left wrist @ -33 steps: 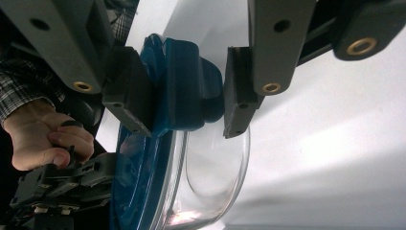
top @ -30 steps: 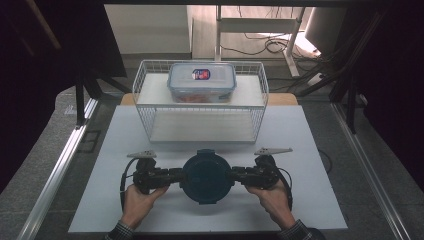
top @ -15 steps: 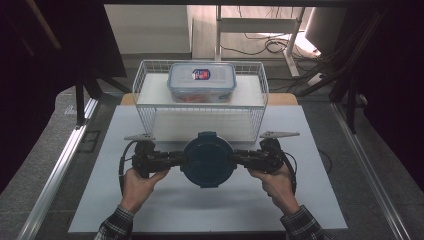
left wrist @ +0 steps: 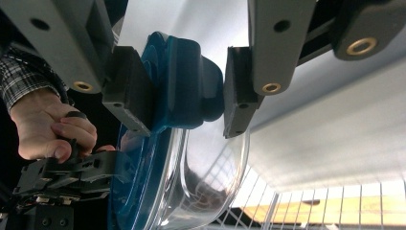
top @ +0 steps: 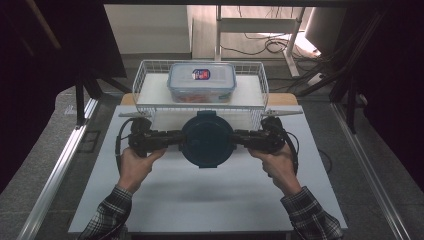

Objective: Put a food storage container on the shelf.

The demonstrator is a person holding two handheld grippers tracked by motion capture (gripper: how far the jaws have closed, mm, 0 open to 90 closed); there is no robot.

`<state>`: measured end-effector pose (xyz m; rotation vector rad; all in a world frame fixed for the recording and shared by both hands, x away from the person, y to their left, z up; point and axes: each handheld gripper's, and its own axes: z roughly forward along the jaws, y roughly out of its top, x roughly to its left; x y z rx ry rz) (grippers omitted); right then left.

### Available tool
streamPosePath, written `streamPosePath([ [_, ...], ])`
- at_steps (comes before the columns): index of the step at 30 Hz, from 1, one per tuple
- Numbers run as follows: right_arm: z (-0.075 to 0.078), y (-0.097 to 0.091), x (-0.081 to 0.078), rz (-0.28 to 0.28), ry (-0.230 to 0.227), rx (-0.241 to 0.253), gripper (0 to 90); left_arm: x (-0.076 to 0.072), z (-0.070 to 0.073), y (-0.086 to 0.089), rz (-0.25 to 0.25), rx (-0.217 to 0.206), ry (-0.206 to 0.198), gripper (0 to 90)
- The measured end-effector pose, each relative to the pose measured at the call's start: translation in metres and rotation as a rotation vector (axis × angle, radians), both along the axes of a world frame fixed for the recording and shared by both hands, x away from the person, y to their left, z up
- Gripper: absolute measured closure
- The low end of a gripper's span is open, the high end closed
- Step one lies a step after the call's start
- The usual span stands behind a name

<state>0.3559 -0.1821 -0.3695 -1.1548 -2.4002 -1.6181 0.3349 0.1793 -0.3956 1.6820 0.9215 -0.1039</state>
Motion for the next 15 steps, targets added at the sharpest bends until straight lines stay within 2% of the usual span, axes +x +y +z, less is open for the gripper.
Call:
streamPosePath([
  [8, 0.029, 0.007, 0.012, 0.001, -0.032, -0.001, 56.5, 0.010, 0.021, 0.007, 0.011, -0.033, -0.011, 56.6],
  [15, 0.053, 0.012, 0.019, 0.011, -0.058, 0.015, 56.5, 0.012, 0.052, 0.012, 0.031, -0.018, -0.052, 56.6],
])
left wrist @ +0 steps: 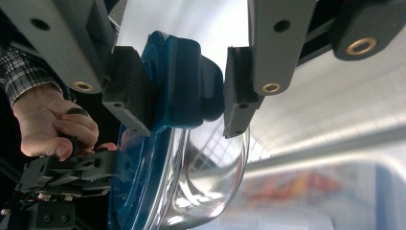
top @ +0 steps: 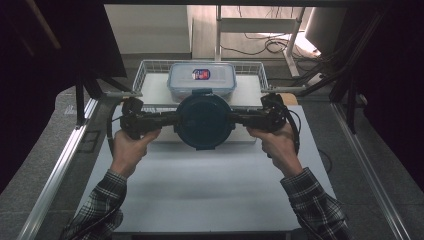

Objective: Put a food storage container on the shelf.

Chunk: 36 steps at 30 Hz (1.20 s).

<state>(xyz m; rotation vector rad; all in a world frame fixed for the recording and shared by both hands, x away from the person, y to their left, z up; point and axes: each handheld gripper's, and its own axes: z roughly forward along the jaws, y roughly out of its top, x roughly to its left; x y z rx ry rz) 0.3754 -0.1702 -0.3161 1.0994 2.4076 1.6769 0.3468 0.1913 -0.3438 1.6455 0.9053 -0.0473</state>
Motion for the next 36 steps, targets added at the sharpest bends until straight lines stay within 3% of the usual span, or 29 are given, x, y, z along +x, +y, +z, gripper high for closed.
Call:
streamPosePath([
  [8, 0.028, 0.005, 0.012, -0.003, -0.030, 0.010, 56.5, 0.015, 0.028, 0.006, 0.009, -0.013, -0.040, 56.6],
  [21, 0.066, 0.010, 0.040, -0.012, -0.073, 0.045, 56.7, 0.044, 0.065, 0.012, 0.019, -0.042, -0.059, 56.6],
  [36, 0.090, 0.016, 0.073, -0.042, -0.096, 0.058, 56.5, 0.082, 0.084, 0.017, 0.031, -0.064, -0.061, 56.4],
])
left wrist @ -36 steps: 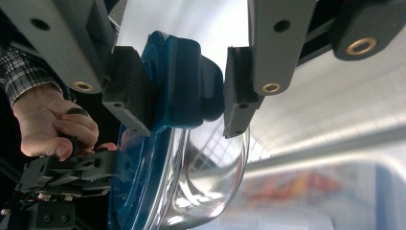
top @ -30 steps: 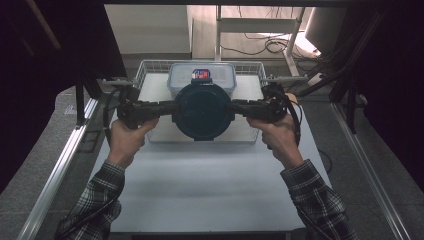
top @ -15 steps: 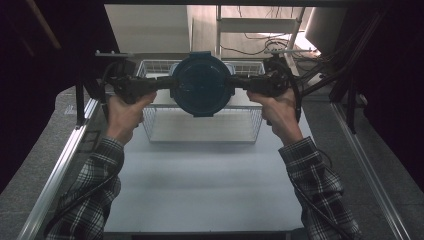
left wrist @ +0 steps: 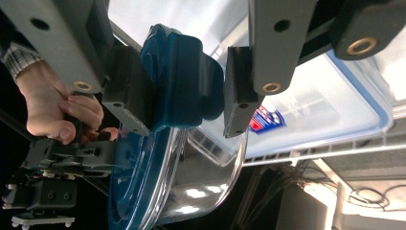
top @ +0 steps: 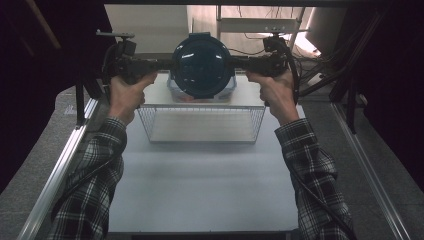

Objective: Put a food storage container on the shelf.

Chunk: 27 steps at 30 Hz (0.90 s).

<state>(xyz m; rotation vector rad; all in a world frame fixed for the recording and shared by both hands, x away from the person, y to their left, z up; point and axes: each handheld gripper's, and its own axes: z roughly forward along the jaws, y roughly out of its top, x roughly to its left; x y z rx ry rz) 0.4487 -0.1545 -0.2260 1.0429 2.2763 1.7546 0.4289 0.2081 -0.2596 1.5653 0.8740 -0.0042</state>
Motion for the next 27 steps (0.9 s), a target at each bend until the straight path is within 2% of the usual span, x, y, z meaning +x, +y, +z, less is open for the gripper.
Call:
streamPosePath([
  [9, -0.005, 0.002, 0.018, -0.017, 0.033, 0.015, 56.1, 0.016, 0.001, 0.000, 0.007, 0.033, 0.016, 56.4],
  [15, -0.007, 0.002, 0.025, -0.026, 0.048, 0.025, 55.7, 0.022, 0.001, 0.000, 0.023, 0.023, 0.018, 56.2],
  [23, -0.010, 0.002, 0.033, -0.036, 0.043, 0.040, 54.1, 0.025, -0.004, -0.002, 0.061, 0.010, 0.001, 54.6],
  [27, -0.009, 0.003, 0.035, -0.041, 0.044, 0.043, 53.6, 0.028, -0.007, -0.001, 0.069, -0.004, 0.010, 54.1],
])
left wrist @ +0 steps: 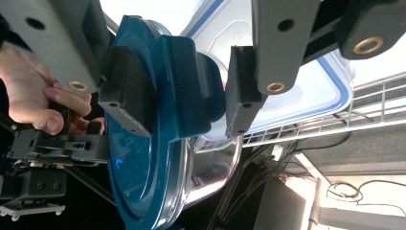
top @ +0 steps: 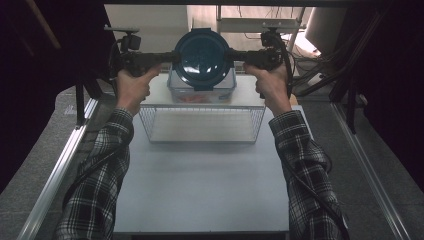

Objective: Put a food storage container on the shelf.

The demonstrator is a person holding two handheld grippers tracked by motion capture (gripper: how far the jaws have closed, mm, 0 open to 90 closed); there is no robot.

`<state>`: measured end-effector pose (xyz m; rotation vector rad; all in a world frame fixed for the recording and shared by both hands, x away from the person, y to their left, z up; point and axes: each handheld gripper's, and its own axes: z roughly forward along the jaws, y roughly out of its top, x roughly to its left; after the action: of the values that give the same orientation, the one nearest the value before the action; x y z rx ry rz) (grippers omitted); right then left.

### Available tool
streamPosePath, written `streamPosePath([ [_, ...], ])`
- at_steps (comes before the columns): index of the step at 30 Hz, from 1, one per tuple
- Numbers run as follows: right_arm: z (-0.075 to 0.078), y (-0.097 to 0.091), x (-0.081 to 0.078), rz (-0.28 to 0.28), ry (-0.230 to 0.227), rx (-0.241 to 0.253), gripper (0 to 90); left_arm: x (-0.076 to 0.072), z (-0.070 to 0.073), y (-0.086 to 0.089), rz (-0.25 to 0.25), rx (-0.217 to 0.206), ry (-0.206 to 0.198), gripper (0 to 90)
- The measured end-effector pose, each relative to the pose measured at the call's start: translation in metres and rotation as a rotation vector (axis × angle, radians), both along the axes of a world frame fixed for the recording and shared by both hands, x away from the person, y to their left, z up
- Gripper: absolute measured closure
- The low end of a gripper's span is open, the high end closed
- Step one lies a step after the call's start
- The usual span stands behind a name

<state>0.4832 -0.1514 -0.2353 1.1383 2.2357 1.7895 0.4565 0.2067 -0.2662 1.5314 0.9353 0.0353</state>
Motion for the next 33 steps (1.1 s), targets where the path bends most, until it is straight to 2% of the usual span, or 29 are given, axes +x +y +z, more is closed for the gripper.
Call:
streamPosePath([
  [3, 0.000, 0.001, 0.002, -0.009, -0.007, -0.003, 52.7, 0.002, -0.004, 0.000, -0.002, -0.018, 0.002, 53.4],
  [4, 0.000, 0.002, 0.002, -0.028, -0.029, -0.028, 53.6, 0.002, -0.005, -0.003, 0.004, -0.020, 0.003, 52.3],
  [6, 0.001, 0.007, 0.001, -0.079, -0.064, -0.124, 59.5, 0.004, -0.006, -0.007, 0.027, 0.007, 0.009, 48.5],
  [7, 0.001, 0.009, 0.002, -0.084, -0.078, -0.153, 61.8, 0.005, -0.007, -0.008, 0.051, 0.050, 0.020, 48.0],
  [8, 0.000, 0.012, 0.002, -0.081, -0.079, -0.166, 61.7, 0.006, -0.010, -0.007, 0.040, 0.007, 0.006, 49.3],
  [9, 0.000, 0.013, 0.002, -0.102, -0.096, -0.183, 62.8, 0.006, -0.010, -0.007, 0.058, 0.019, 0.015, 52.2],
  [10, 0.000, 0.015, 0.001, -0.105, -0.096, -0.186, 62.9, 0.007, -0.010, -0.007, 0.055, 0.007, 0.009, 51.7],
  [15, 0.001, 0.014, -0.001, -0.103, -0.095, -0.184, 65.4, 0.000, 0.000, -0.010, 0.142, 0.086, -0.034, 53.3],
  [16, 0.001, 0.014, -0.003, -0.105, -0.100, -0.186, 65.3, -0.004, 0.003, -0.008, 0.146, 0.072, -0.048, 54.2],
  [18, 0.003, 0.010, -0.007, -0.110, -0.113, -0.185, 65.3, -0.015, 0.009, -0.004, 0.145, 0.054, -0.070, 56.0],
  [19, 0.004, 0.007, -0.009, -0.109, -0.125, -0.187, 66.0, -0.026, 0.012, -0.002, 0.144, 0.057, -0.100, 58.6],
  [21, 0.006, -0.001, -0.015, -0.107, -0.151, -0.192, 70.1, -0.040, 0.011, -0.003, 0.129, 0.087, -0.122, 67.3],
  [24, 0.004, -0.013, -0.023, -0.073, -0.141, -0.160, 79.1, -0.055, 0.000, -0.009, 0.085, 0.162, -0.116, 76.8],
  [27, -0.005, -0.012, -0.030, -0.049, -0.128, -0.207, 85.3, -0.057, -0.010, -0.016, 0.064, 0.201, -0.101, 82.1],
  [29, -0.011, -0.008, -0.033, -0.034, -0.128, -0.242, 86.6, -0.053, -0.014, -0.020, 0.076, 0.237, -0.097, 83.5],
  [33, -0.016, 0.005, -0.031, -0.033, -0.128, -0.282, 88.1, -0.039, -0.020, -0.018, 0.104, 0.178, -0.064, 85.6],
])
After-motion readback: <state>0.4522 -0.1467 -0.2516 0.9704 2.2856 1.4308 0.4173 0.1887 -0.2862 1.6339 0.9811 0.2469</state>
